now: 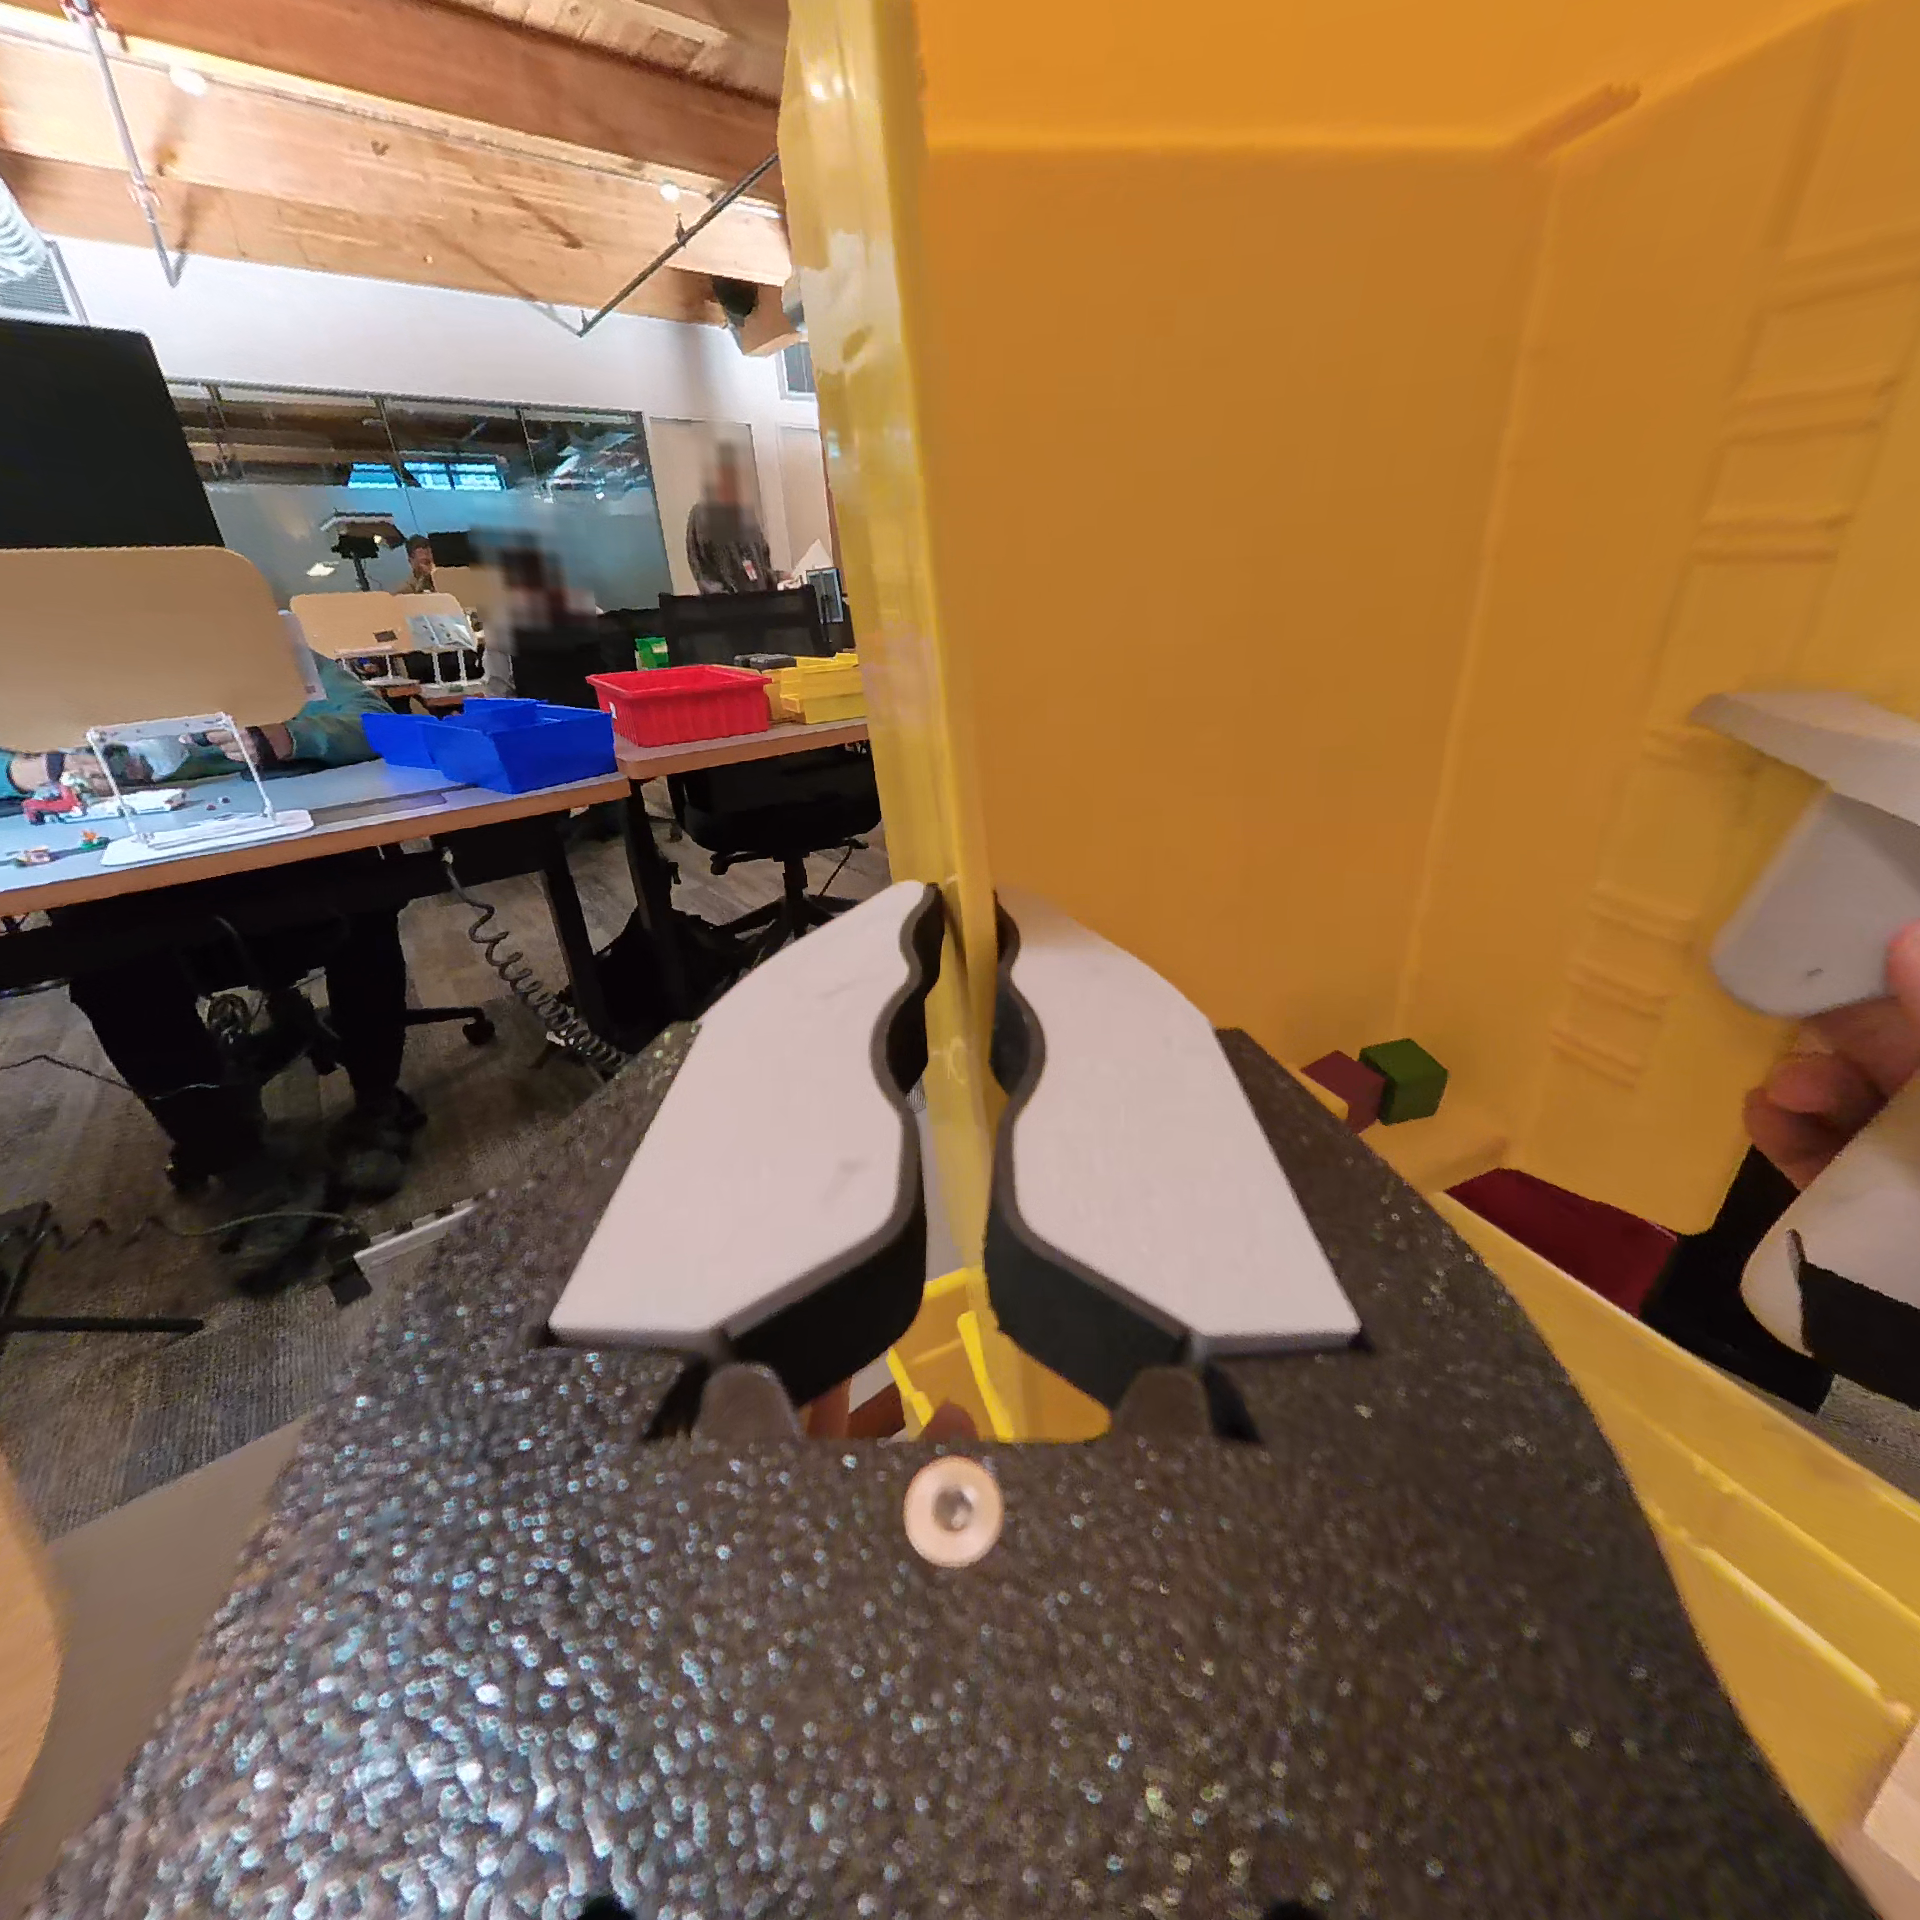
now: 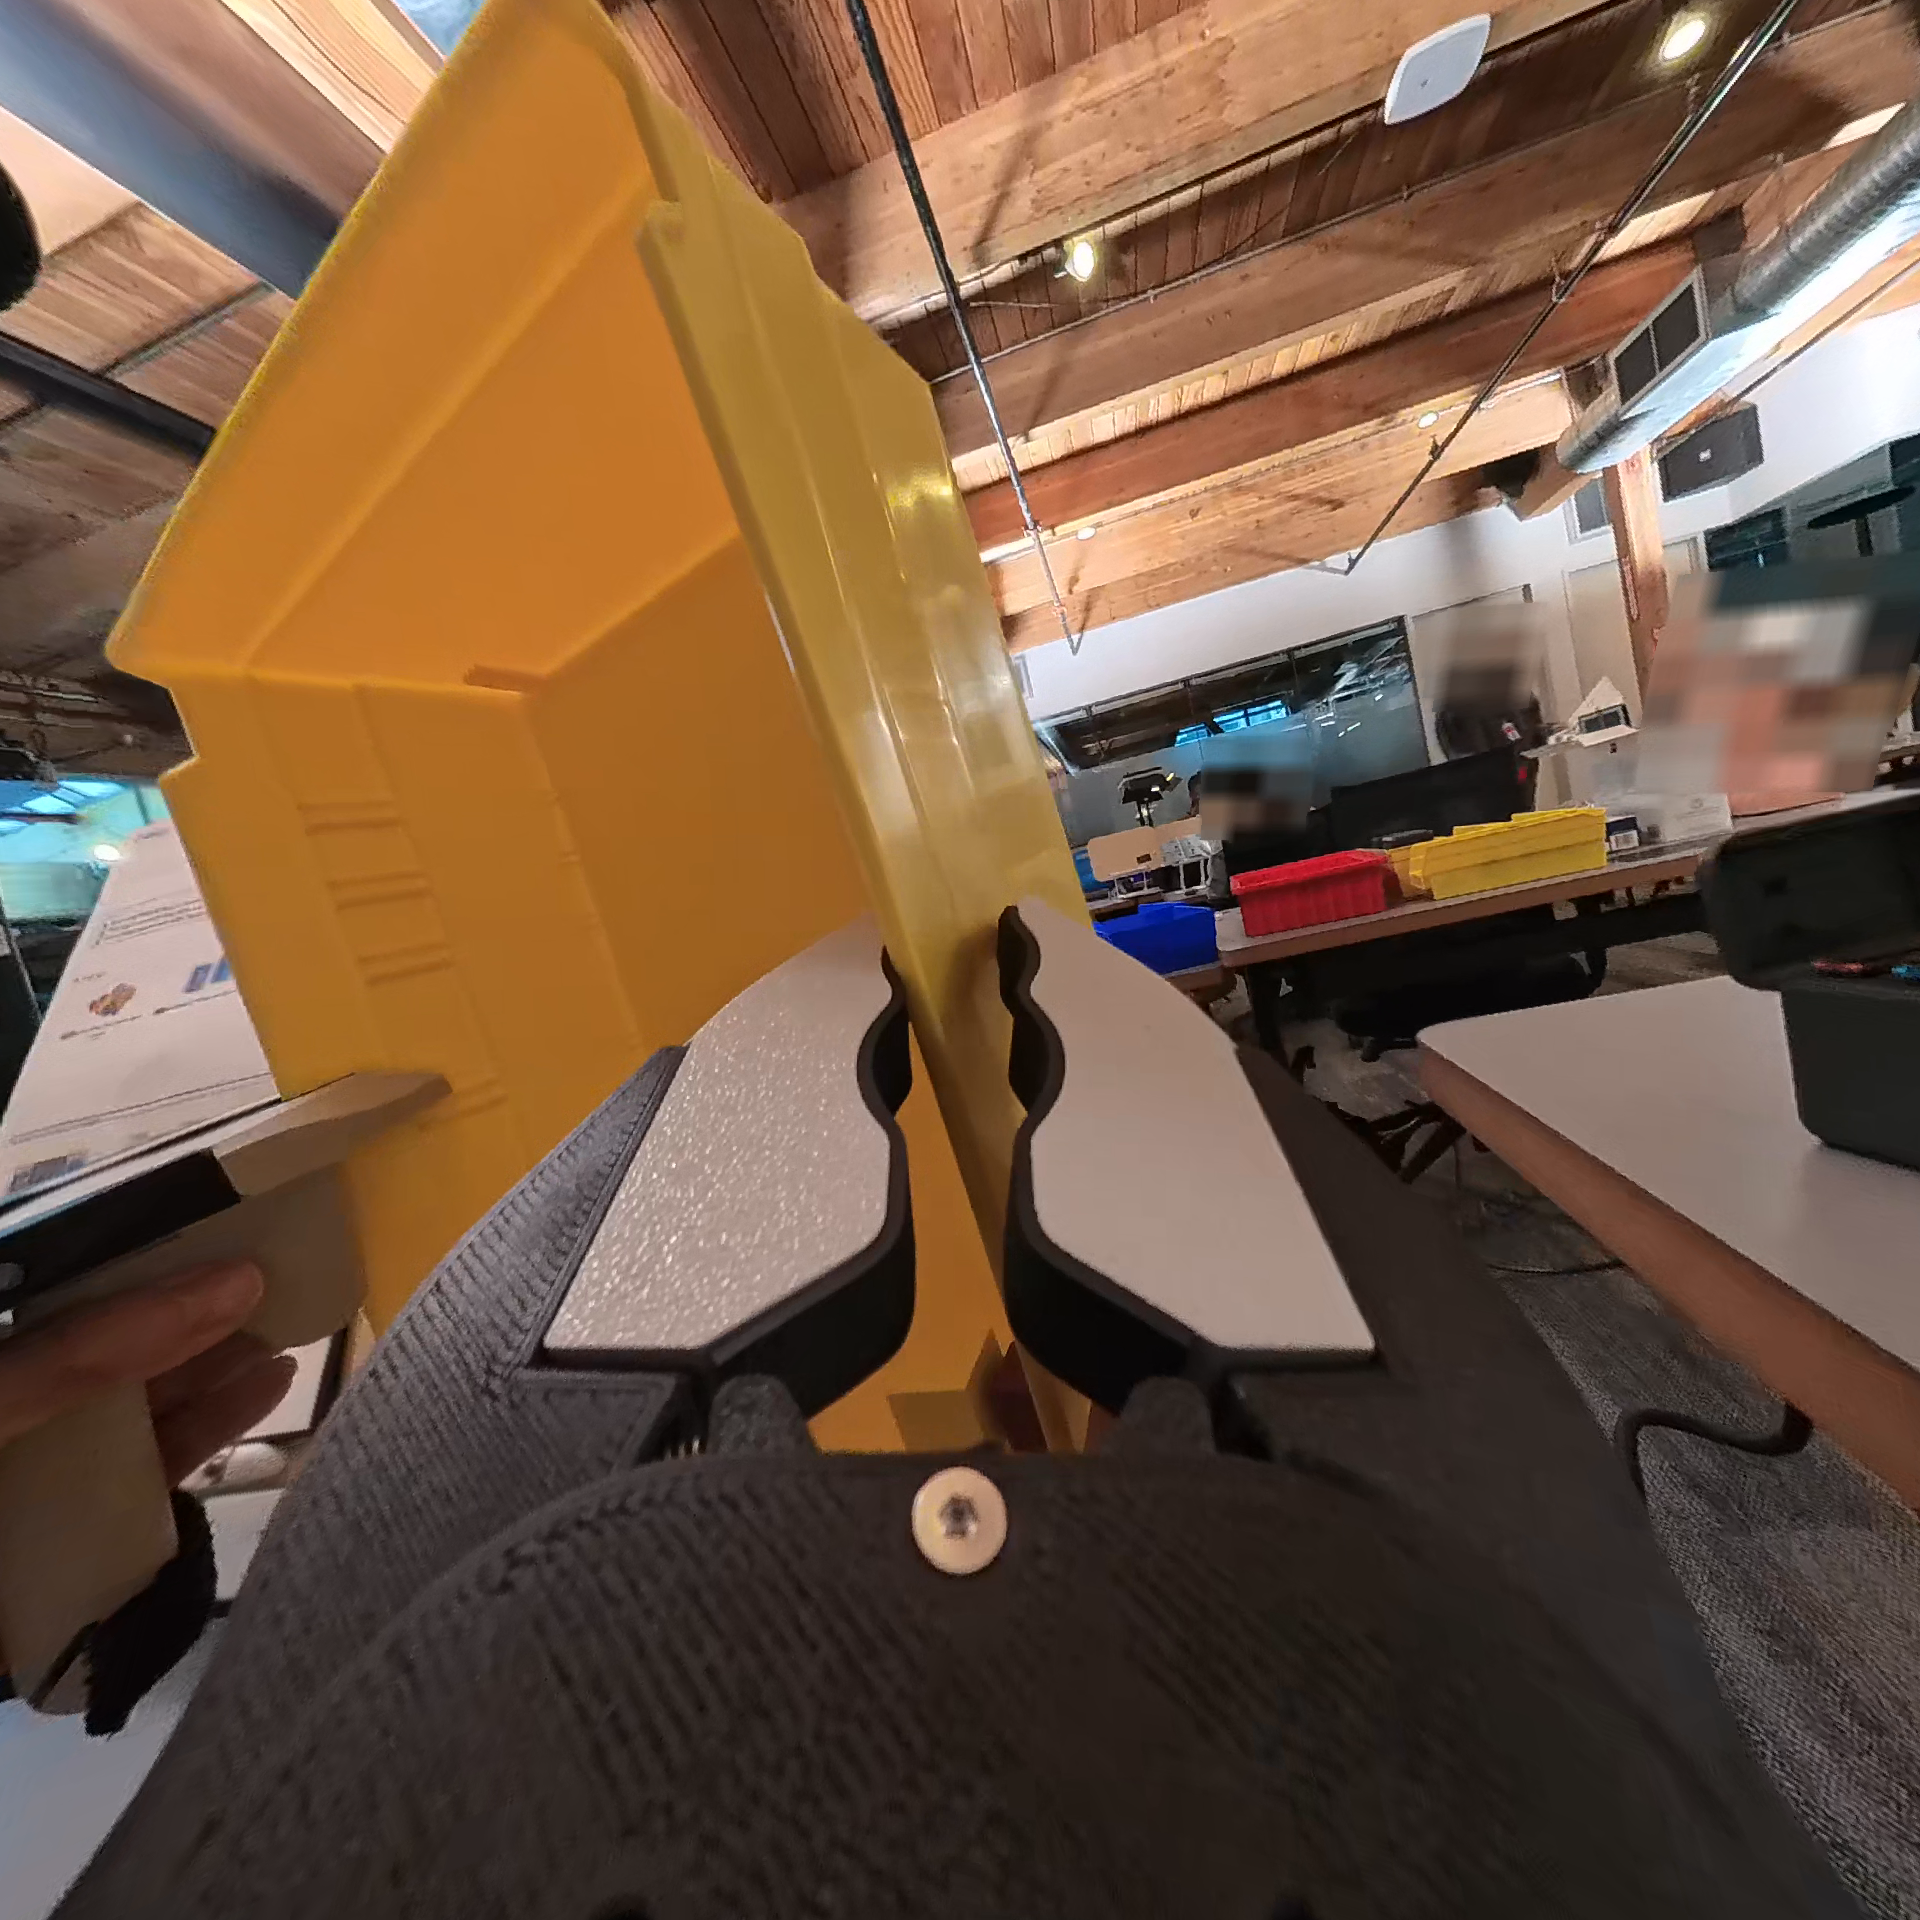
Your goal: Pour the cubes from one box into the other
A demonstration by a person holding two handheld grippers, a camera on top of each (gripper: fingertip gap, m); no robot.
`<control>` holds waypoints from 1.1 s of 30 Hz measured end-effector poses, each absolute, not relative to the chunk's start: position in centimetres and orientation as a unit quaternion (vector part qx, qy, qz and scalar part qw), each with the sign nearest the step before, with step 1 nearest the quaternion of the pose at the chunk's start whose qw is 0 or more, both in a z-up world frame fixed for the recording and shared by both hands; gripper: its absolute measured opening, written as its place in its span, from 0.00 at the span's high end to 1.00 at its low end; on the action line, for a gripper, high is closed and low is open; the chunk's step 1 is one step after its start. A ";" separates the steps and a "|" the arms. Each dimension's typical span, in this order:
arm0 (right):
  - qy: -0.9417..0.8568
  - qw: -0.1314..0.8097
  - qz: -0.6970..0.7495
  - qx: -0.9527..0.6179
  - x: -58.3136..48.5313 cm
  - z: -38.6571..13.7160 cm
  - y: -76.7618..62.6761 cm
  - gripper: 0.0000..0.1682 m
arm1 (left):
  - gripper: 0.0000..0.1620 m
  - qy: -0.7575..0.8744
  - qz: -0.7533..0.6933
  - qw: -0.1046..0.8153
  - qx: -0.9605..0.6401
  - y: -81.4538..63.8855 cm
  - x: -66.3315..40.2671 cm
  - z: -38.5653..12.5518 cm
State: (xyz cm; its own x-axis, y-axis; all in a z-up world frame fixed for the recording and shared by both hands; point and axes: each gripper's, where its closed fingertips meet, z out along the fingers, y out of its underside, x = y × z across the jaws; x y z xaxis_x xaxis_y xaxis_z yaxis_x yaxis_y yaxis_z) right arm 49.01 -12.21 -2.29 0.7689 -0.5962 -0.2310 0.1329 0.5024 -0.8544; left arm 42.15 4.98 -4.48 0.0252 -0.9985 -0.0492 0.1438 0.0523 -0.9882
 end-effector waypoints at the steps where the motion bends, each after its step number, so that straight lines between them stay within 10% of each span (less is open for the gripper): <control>1: 0.259 0.829 -0.220 -0.444 48.9 -2.4 -12.4 0.91 | 0.96 0.474 -0.515 0.556 -0.449 4.9 42.0 -4.5; 33: 0.221 0.768 -0.323 -0.507 43.5 1.8 -12.0 0.92 | 0.97 0.479 -0.487 0.568 -0.460 5.6 38.0 -1.9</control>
State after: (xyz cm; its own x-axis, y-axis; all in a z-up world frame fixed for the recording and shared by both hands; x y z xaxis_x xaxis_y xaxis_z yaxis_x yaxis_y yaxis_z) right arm 43.49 -12.03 1.78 0.6944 -0.7195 -0.0121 0.2717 0.2777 -0.9214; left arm 38.03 5.57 -1.86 0.0676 -0.9931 -0.0958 0.1118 0.1030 -0.9884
